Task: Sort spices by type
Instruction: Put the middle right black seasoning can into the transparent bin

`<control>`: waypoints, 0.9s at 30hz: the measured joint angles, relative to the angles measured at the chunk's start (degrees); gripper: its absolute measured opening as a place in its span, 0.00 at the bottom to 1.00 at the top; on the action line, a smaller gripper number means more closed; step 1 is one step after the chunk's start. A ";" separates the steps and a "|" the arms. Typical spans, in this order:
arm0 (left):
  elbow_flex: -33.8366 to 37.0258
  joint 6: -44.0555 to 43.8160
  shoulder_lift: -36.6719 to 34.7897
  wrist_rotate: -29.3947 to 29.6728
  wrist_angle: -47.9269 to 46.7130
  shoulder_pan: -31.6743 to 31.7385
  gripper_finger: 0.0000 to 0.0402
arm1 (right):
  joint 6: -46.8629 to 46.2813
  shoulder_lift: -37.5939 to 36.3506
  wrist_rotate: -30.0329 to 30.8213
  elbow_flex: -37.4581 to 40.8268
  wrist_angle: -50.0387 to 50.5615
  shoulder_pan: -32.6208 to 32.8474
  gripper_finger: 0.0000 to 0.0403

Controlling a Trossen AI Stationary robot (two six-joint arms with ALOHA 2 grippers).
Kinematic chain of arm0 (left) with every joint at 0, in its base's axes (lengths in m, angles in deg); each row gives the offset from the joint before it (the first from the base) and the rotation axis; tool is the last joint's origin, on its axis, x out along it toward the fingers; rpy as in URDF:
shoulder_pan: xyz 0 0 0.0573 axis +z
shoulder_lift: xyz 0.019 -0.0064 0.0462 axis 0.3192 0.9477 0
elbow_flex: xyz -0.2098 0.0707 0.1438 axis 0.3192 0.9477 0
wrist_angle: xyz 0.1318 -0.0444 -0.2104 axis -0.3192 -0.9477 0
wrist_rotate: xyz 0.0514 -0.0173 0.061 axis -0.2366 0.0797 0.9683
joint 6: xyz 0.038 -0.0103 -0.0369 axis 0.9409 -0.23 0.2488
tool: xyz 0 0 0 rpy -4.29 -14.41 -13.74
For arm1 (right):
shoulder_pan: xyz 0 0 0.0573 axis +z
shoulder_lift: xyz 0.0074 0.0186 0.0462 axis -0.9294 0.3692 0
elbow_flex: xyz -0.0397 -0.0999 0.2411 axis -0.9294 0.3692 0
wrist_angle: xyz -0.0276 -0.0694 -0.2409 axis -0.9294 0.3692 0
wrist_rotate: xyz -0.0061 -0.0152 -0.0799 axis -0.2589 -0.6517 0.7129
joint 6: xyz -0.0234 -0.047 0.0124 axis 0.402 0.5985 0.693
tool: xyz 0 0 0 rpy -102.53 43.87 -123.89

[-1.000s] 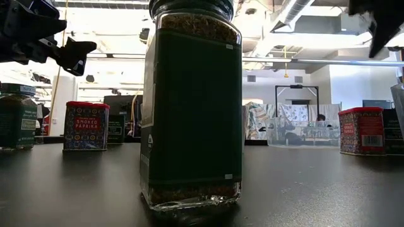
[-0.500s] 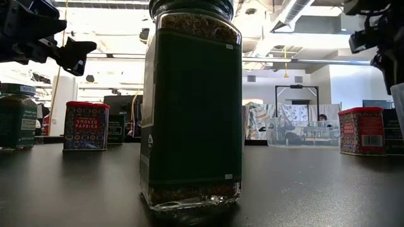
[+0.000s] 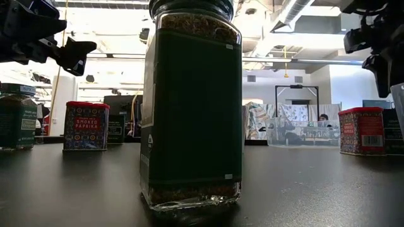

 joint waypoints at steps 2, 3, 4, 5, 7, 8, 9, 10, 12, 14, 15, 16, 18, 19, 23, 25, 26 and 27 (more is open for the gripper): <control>0.02 0.00 -0.02 0.02 -0.01 -0.02 0.65 | 0.37 0.02 0.00 0.00 -0.06 -0.02 0.61; 0.00 0.00 0.00 0.02 -0.01 0.01 0.65 | 0.42 -0.03 0.00 0.00 -0.05 -0.02 0.61; 0.02 0.00 0.00 0.02 0.01 0.01 0.65 | 0.41 -0.01 0.00 0.00 -0.03 -0.02 0.61; 0.00 0.00 0.00 0.02 0.01 0.01 0.65 | 0.43 0.01 0.00 0.00 -0.05 -0.02 0.61; 0.00 0.00 0.00 0.02 -0.01 -0.01 0.65 | 0.43 0.03 0.00 0.00 -0.08 -0.02 0.61; 0.02 0.00 0.00 0.01 0.01 0.00 0.65 | 0.43 0.00 0.00 0.00 -0.06 -0.02 0.61; 0.00 0.00 0.00 0.02 0.01 -0.01 0.65 | 0.42 0.00 0.00 0.00 -0.04 -0.02 0.61; 0.00 0.00 0.00 0.00 -0.01 -0.01 0.65 | 0.43 0.00 0.00 0.00 -0.07 -0.04 0.61; 0.02 0.00 0.00 0.02 0.00 0.00 0.65 | 0.44 0.02 0.00 0.00 -0.14 -0.04 0.61; 0.01 0.00 0.00 0.02 0.00 0.00 0.65 | 0.55 0.00 0.00 0.00 -0.68 -0.04 0.61; 0.01 0.00 0.00 0.01 0.01 0.01 0.65 | 0.61 0.01 0.00 0.00 -1.06 -0.04 0.61; 0.00 0.00 0.00 0.02 0.01 -0.01 0.65 | 0.83 0.02 0.01 0.00 -1.31 -0.04 0.61; 0.02 0.00 0.00 0.02 0.01 0.00 0.65 | 0.89 0.02 0.02 0.00 -1.33 -0.04 0.61; 0.00 0.00 0.00 0.00 -0.01 -0.01 0.65 | 1.00 0.02 0.02 0.00 -1.35 -0.04 0.61; 0.01 -0.01 0.00 0.02 -0.01 0.00 0.65 | 1.03 0.02 0.02 0.00 -1.44 -0.04 0.61; 0.00 0.00 -0.01 0.01 0.00 0.00 0.65 | 1.27 0.02 0.02 0.00 -1.61 -0.04 0.61; 0.00 0.00 0.00 0.02 -0.02 0.01 0.65 | 1.33 0.02 0.02 0.17 -1.90 -0.04 0.61; 0.02 0.00 0.00 0.02 0.00 -0.01 0.65 | 1.39 -0.02 0.02 0.73 -2.16 -0.04 0.61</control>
